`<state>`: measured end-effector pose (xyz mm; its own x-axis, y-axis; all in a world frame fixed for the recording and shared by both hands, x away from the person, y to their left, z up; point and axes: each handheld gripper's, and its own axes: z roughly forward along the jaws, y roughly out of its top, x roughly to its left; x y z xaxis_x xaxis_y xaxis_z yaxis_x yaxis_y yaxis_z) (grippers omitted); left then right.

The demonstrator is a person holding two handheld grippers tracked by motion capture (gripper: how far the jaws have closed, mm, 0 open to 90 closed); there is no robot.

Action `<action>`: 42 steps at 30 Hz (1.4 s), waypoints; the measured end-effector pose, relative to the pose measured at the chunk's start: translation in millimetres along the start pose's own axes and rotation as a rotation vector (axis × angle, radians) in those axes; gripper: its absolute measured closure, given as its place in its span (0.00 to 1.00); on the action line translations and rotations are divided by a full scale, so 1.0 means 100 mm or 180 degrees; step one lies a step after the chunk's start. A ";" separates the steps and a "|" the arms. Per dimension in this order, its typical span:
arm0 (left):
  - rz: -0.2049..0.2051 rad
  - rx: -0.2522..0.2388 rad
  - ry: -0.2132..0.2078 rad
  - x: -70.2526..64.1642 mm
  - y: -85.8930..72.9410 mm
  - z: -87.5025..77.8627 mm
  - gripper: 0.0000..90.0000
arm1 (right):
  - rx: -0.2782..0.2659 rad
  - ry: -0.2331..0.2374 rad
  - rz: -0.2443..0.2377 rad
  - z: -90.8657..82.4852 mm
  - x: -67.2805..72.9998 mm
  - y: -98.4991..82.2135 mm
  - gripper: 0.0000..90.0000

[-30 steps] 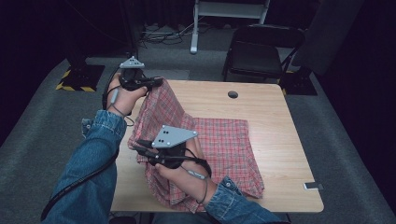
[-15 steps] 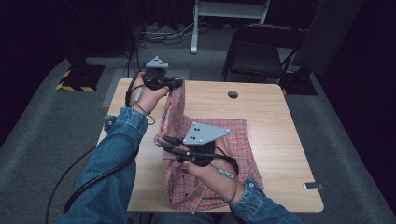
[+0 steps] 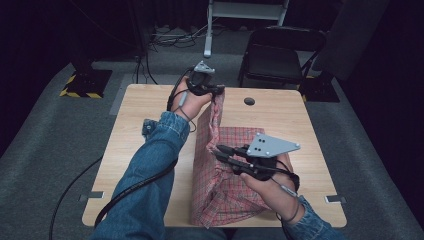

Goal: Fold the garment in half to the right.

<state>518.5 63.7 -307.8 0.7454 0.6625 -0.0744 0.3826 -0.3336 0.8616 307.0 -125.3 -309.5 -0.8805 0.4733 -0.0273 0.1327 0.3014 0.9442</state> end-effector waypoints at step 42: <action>-0.0009 0.0460 -0.0388 -0.47 -0.23 1.25 0.94 | 0.0292 -0.0365 0.0510 -0.66 -0.43 -1.02 0.88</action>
<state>542.5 -43.5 -386.5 0.8015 0.5803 -0.1446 0.4526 -0.4305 0.7809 301.7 -231.2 -383.5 -0.7879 0.6107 0.0787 0.3125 0.2864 0.9057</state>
